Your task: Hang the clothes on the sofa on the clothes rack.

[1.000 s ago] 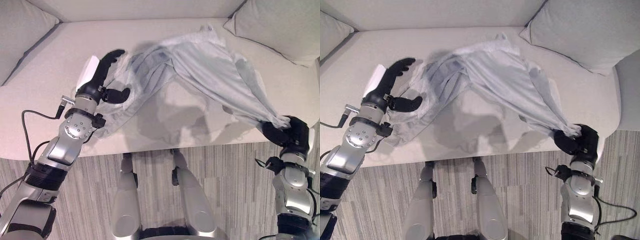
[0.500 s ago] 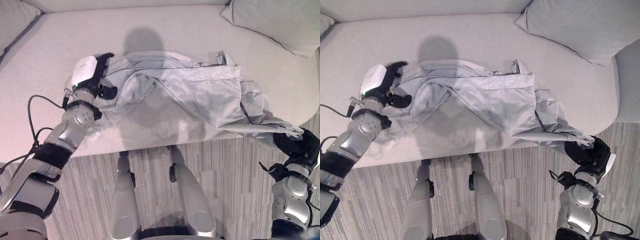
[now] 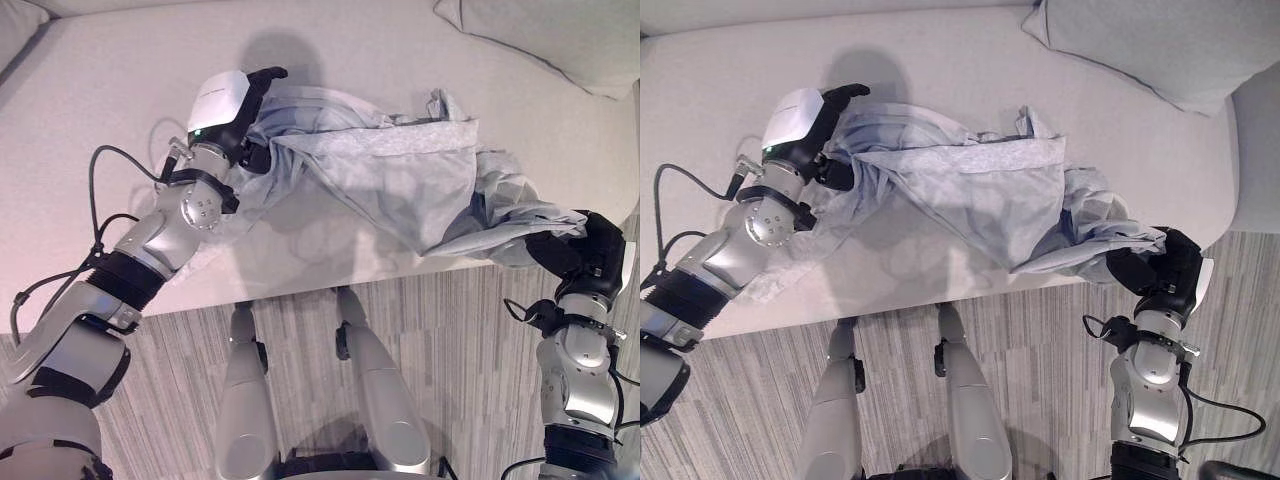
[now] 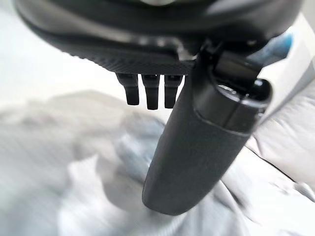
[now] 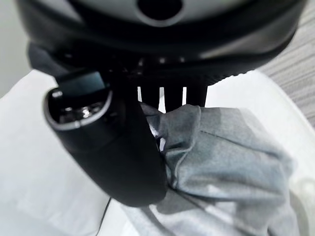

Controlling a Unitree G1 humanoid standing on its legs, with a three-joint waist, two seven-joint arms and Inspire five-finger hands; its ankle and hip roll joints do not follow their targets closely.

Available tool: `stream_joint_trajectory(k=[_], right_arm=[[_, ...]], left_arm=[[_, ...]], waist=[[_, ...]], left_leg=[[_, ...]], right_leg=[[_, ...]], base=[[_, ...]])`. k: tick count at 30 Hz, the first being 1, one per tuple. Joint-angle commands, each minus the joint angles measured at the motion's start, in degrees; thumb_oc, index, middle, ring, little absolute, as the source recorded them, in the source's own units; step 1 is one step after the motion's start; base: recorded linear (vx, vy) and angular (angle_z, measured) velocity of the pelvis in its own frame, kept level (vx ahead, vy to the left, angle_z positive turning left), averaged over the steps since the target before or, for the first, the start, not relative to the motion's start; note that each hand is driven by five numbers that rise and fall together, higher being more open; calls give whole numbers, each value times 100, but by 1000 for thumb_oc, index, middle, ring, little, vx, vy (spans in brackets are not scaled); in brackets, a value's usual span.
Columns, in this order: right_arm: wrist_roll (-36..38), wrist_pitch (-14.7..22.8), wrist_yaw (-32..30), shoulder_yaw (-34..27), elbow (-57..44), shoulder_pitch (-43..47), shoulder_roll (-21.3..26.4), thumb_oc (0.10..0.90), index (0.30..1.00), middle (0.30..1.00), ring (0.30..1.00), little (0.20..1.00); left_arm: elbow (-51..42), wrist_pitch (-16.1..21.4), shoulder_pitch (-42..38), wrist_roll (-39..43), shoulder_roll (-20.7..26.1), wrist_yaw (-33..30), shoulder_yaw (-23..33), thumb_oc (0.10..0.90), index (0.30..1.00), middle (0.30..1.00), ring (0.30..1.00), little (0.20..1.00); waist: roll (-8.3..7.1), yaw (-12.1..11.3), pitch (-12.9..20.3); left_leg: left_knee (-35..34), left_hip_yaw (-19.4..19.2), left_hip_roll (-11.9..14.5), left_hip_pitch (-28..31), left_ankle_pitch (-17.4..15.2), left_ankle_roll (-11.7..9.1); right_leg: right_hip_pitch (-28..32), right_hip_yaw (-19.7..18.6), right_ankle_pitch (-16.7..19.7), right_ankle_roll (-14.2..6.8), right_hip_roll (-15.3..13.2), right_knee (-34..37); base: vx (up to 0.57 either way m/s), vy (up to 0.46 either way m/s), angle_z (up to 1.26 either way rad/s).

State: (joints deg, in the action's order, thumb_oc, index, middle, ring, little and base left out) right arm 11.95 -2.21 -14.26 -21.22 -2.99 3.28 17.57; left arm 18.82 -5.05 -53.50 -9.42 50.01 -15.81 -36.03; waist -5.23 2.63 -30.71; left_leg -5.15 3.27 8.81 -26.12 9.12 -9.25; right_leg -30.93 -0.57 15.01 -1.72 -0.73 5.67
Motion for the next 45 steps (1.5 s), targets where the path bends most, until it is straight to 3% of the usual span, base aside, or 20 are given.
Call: stream_joint_trajectory(k=[1, 2, 8, 9, 14, 16, 19, 26, 27, 35, 40, 45], right_arm=[[-98, 277, -13, -884, -559, -298, 334, 400, 300, 300, 300, 300], [-98, 279, -11, -862, -553, -299, 342, 400, 300, 300, 300, 300], [-167, 124, 94, -689, -7, -103, 450, 400, 300, 300, 300, 300], [-206, 35, 100, -548, 352, 95, 558, 400, 300, 300, 300, 300], [-348, -50, 82, -188, 1179, 343, 853, 400, 300, 300, 300, 300], [-429, -82, 146, -161, 1762, 363, 807, 400, 300, 300, 300, 300], [-445, -19, 82, -5, 2218, 589, 967, 400, 300, 300, 300, 300], [-404, 46, 69, 59, 2225, 573, 944, 400, 300, 300, 300, 300], [-390, 72, 74, 98, 2215, 607, 923, 400, 300, 300, 300, 300], [-409, 122, 84, 6, 2191, 465, 933, 400, 300, 300, 300, 300], [-451, 130, 22, -40, 2276, 423, 964, 400, 300, 300, 300, 300], [-457, 134, -25, -86, 2344, 262, 948, 400, 300, 300, 300, 300]], left_arm=[[-793, 324, -498, 2, 798, -214, 567, 800, 900, 900, 900, 900], [-830, 313, -440, 2, 818, -202, 612, 800, 900, 900, 900, 900], [-1441, 265, 523, 206, 1529, 109, 1066, 800, 900, 900, 900, 900], [-1783, 275, 1186, 431, 1406, 301, 1528, 800, 900, 900, 900, 900], [-2267, 237, 1903, 716, 947, 583, 2004, 800, 900, 900, 900, 900], [-2455, 236, 1964, 847, 775, 683, 1949, 800, 900, 900, 900, 900], [-2750, 228, 1986, 949, -376, 759, 2055, 800, 900, 900, 900, 900], [-2279, 268, 910, 858, -942, 597, 1364, 800, 900, 900, 900, 900], [-1927, 288, 334, 801, -1072, 579, 846, 800, 900, 900, 900, 900], [-1065, 312, -569, 562, -1071, 431, 33, 800, 900, 900, 900, 900], [-811, 276, -400, 517, -1026, 498, 37, 800, 900, 900, 900, 900], [-455, 266, -484, 458, -923, 391, 17, 800, 900, 900, 900, 900]], waist=[[297, -188, 91], [295, -171, 91], [649, -382, 91], [835, -474, 91], [1017, -486, 91], [1024, -502, 91], [1028, -447, 91], [976, -366, 91], [947, -327, 91], [820, -295, 91], [723, -286, 91], [512, -245, 91]], left_leg=[[14, 378, -85, 596, -705, 540], [14, 376, -81, 614, -713, 540], [14, 342, -147, 993, -672, 564], [14, 326, -175, 1152, -654, 561], [14, 289, -180, 1256, -610, 553], [14, 295, -177, 1273, -593, 549], [14, 305, -168, 1275, -583, 532], [14, 343, -136, 1162, -577, 499], [14, 367, -139, 1124, -569, 492], [14, 387, -121, 957, -560, 470], [14, 425, -96, 733, -532, 446], [14, 440, -32, 433, -520, 401]], right_leg=[[582, 369, -845, 56, -678, -67], [599, 370, -851, 56, -674, -67], [1024, 368, -909, 28, -698, -67], [1206, 366, -936, 16, -730, -67], [1345, 354, -945, 4, -740, -67], [1364, 365, -941, 18, -730, -67], [1396, 344, -932, 23, -720, -67], [1311, 349, -928, 29, -722, -67], [1284, 351, -923, 34, -729, -67], [1100, 377, -925, 44, -722, -67], [904, 387, -892, 39, -718, -67], [598, 423, -856, 51, -693, -67]], base=[[0, 0, 0], [-7, 4, 6], [-1, 22, 13], [6, 42, 16], [7, 11, 8], [0, -49, 12], [10, -30, 1], [2, -17, -2], [2, -36, -2], [-2, -21, -3], [-1, -15, -2], [-5, -33, 5]])
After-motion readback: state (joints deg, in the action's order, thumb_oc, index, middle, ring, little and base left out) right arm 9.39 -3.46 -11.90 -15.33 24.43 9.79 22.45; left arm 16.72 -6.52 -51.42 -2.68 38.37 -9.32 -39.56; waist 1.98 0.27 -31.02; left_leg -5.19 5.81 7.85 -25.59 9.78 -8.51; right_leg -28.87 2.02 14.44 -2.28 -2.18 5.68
